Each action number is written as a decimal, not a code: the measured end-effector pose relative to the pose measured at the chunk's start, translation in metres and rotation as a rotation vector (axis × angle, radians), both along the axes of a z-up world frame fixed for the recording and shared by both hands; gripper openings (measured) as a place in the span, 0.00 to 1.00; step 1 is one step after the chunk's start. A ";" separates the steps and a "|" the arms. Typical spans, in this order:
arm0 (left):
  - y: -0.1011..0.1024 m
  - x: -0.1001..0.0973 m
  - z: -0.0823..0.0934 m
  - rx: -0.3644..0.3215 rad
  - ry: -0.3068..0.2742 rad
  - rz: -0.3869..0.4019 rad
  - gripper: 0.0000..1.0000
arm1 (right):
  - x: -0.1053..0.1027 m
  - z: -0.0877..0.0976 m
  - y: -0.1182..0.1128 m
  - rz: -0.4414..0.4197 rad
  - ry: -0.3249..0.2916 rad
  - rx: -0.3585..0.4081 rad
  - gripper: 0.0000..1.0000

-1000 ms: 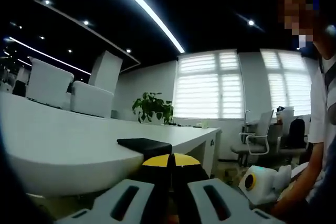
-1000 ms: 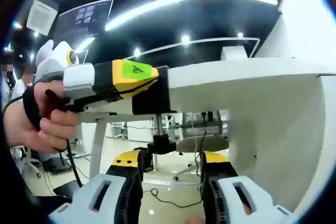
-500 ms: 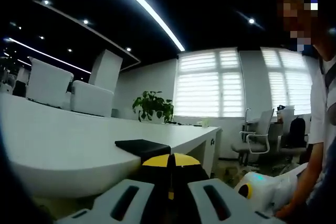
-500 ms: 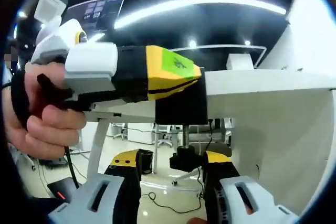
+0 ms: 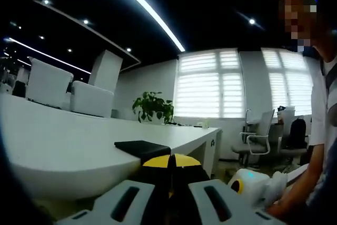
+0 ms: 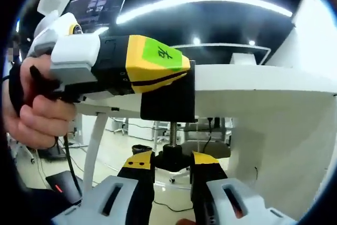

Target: Clamp the fixed fixture on the desktop, loosen the retaining clip, secure it to the edge of the desk, and tighten the retaining clip.

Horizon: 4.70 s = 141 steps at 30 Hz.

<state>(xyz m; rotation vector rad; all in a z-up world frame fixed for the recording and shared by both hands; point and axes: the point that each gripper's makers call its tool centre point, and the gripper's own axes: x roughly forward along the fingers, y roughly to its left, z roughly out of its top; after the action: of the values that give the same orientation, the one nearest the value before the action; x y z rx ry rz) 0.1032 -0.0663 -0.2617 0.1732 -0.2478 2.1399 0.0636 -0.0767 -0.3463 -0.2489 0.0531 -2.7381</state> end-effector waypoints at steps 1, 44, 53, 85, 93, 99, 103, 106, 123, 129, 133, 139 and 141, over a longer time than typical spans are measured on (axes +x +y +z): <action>0.000 0.000 0.000 0.004 0.000 0.000 0.02 | 0.000 0.000 -0.002 0.037 0.006 0.009 0.24; 0.004 0.000 0.000 0.029 0.009 -0.019 0.02 | -0.001 0.003 -0.006 -0.106 -0.035 -0.014 0.38; 0.000 0.001 0.000 0.012 0.018 -0.021 0.02 | 0.000 0.003 0.000 -0.008 -0.001 0.030 0.23; -0.005 0.002 -0.005 0.013 0.021 -0.024 0.02 | 0.032 -0.013 0.010 0.071 -0.038 -0.018 0.40; -0.002 0.002 -0.008 -0.024 0.020 -0.045 0.02 | 0.015 0.000 0.013 0.025 -0.031 -0.055 0.36; -0.005 0.002 -0.002 -0.003 0.028 -0.065 0.02 | 0.001 0.004 -0.001 0.038 -0.007 -0.019 0.30; -0.010 0.002 0.002 0.027 0.037 -0.071 0.02 | -0.002 -0.003 -0.008 0.027 0.005 0.056 0.26; -0.010 0.003 0.002 0.038 0.047 -0.084 0.02 | -0.003 -0.003 -0.005 0.014 0.014 0.070 0.23; -0.009 0.003 0.002 0.049 0.035 -0.118 0.02 | -0.002 -0.002 -0.012 0.385 0.001 0.068 0.23; -0.009 0.003 0.003 0.064 0.039 -0.121 0.02 | 0.002 -0.002 -0.012 0.359 0.005 0.054 0.23; -0.009 0.003 0.003 0.061 0.034 -0.123 0.02 | 0.004 -0.002 -0.013 0.325 -0.002 0.032 0.23; -0.009 0.004 0.003 0.069 0.049 -0.114 0.02 | 0.003 -0.008 -0.017 0.287 0.001 0.075 0.31; -0.010 0.003 0.003 0.042 0.061 -0.082 0.02 | 0.002 -0.008 -0.018 0.268 0.006 0.091 0.31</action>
<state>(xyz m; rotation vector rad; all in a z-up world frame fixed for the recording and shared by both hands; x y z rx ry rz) 0.1065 -0.0762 -0.2589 0.2479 -0.2603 2.0452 0.0660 -0.0946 -0.3548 -0.2210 0.1361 -2.4610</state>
